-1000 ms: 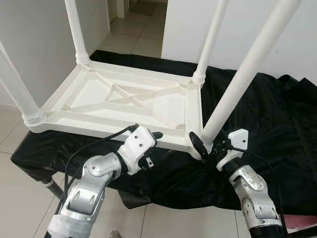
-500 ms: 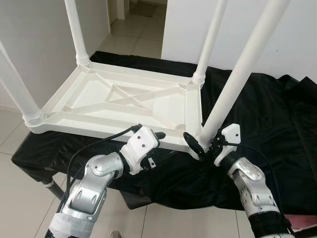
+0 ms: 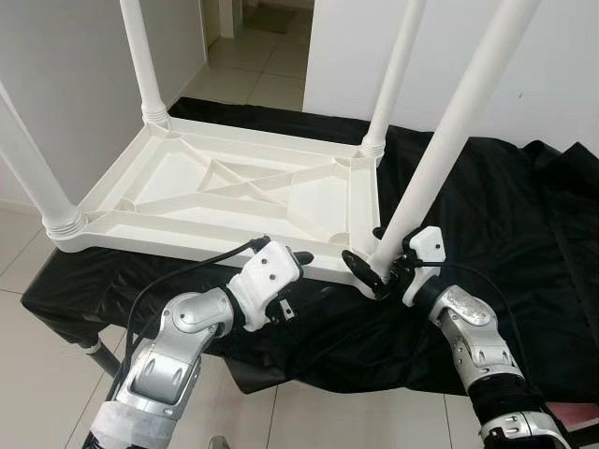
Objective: Building children table
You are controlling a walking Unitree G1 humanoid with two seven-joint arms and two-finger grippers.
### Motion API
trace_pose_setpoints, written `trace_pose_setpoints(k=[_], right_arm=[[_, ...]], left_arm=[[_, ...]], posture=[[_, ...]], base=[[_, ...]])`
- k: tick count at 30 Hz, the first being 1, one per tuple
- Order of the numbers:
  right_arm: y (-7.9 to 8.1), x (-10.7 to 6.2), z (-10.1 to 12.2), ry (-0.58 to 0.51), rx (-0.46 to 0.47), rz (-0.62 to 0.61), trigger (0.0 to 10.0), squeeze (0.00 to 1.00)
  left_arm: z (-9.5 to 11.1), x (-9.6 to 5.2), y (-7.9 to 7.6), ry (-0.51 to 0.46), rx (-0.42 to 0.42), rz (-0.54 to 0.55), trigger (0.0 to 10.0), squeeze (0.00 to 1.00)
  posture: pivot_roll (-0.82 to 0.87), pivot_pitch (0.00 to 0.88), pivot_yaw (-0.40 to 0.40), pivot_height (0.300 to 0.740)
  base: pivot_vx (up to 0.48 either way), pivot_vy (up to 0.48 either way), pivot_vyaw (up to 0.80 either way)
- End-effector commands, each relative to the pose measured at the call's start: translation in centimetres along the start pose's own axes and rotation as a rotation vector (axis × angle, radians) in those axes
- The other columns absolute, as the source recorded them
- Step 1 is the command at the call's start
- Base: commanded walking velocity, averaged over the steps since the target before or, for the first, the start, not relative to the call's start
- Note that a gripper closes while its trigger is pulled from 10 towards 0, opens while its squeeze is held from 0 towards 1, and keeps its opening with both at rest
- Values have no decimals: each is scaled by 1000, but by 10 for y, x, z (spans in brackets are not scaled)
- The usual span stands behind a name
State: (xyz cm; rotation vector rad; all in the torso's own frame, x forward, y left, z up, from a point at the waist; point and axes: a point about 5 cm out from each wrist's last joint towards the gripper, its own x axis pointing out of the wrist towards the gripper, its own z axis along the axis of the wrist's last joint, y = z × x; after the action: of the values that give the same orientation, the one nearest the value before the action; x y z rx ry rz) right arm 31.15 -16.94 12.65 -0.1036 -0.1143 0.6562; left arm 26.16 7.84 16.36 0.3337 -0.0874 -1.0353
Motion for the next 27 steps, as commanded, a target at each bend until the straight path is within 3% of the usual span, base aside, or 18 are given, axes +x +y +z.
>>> trace_pose_setpoints(k=[1,17,18,27], right_arm=[[-4,-1,-1,15,-19,8,10000,0],[-10,-3,-4,10,-10,19,10000,0],[-9,-3,-5,6,1,28,0,0],[-8,-7,-8,7,6,7,0,0]], left_arm=[[-2,1,-1,8,-1,18,10000,0],[-2,2,-3,10,-5,6,10000,0],[-2,2,-3,11,-6,5,10000,0],[-3,1,-5,13,-10,-2,10000,0]], posture=[[47,30,-35,740],[43,34,-37,740],[43,34,-37,740],[41,40,-34,740]], base=[[0,0,0],[0,0,0],[0,0,0],[0,0,0]])
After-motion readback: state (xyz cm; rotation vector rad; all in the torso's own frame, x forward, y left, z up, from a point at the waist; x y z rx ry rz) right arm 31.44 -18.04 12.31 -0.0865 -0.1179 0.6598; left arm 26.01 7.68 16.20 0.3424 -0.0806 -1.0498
